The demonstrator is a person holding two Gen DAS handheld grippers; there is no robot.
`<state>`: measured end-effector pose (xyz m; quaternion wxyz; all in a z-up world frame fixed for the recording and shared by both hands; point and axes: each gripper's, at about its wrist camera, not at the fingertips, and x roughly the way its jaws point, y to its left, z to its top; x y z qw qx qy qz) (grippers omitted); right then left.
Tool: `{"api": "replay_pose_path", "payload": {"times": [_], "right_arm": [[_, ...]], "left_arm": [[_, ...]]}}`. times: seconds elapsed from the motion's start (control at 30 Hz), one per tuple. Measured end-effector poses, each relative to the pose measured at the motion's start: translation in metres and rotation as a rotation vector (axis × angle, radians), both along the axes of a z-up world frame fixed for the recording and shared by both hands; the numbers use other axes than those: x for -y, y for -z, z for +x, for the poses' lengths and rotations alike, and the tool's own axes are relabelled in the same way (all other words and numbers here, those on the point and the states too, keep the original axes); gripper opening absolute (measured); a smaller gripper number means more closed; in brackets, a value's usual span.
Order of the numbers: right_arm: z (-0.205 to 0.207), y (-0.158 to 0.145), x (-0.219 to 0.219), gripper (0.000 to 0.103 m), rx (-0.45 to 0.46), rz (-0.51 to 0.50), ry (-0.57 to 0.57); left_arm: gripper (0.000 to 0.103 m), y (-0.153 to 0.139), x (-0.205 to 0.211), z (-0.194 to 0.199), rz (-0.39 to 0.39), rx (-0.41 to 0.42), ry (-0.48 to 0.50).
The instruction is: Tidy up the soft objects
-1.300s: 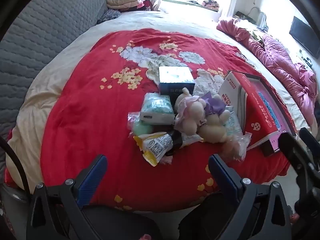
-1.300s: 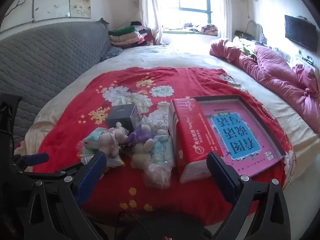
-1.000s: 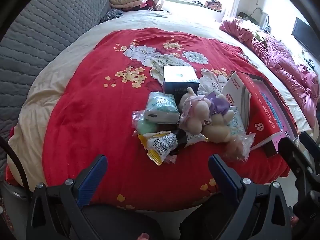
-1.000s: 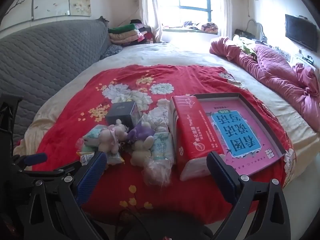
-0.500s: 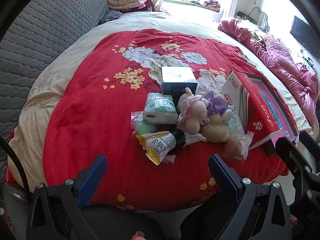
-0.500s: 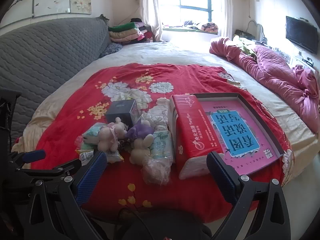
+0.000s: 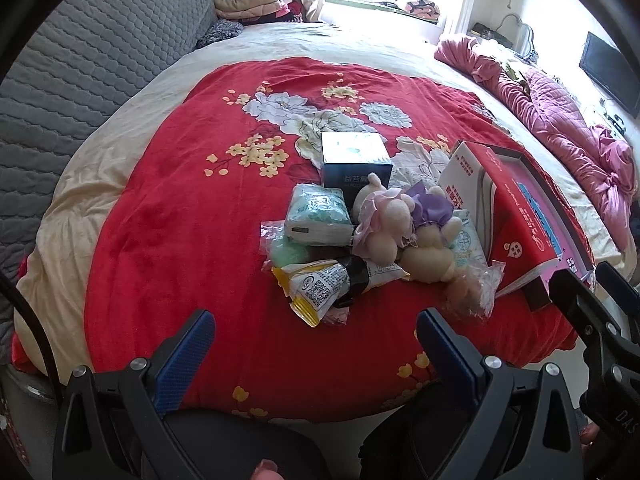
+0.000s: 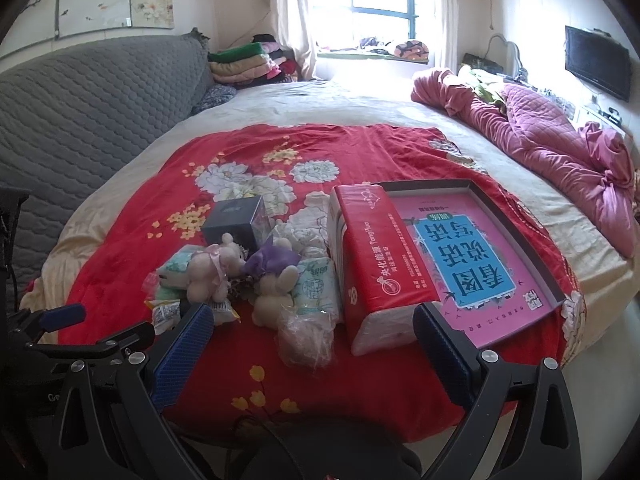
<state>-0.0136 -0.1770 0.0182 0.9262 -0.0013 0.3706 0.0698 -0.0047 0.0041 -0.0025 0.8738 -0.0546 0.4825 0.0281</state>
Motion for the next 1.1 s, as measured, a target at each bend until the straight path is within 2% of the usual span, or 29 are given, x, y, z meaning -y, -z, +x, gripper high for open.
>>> {"api": "replay_pose_path", "payload": {"times": [1.1], "right_arm": [[-0.0001, 0.0018, -0.0002, 0.1, -0.017, -0.007, 0.004]], "left_arm": [[0.101, -0.0013, -0.0019, -0.0019, 0.003, 0.007, -0.005]]}}
